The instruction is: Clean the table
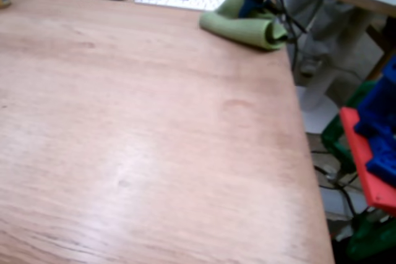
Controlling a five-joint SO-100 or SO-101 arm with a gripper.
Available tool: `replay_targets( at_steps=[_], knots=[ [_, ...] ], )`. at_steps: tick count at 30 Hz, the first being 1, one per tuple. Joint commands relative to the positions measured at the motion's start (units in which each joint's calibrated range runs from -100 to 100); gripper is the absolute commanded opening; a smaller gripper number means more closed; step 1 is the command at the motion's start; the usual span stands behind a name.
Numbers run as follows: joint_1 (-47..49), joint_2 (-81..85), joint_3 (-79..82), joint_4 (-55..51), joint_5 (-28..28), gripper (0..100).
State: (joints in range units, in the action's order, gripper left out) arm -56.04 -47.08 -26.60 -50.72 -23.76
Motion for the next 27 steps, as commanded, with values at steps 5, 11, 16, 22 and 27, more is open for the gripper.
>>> replay_targets(
  at_steps=[5,11,16,22,27],
  knots=[
    [16.10,45.28,-3.37,-8.96,5.32,0],
    [77.86,63.89,-3.46,-26.04,12.36,0],
    [99.52,49.05,-4.22,-30.15,18.12,0],
    [97.66,34.13,-7.52,-23.25,18.17,0],
    [95.63,24.61,-8.09,-22.84,18.17,0]
  ],
)
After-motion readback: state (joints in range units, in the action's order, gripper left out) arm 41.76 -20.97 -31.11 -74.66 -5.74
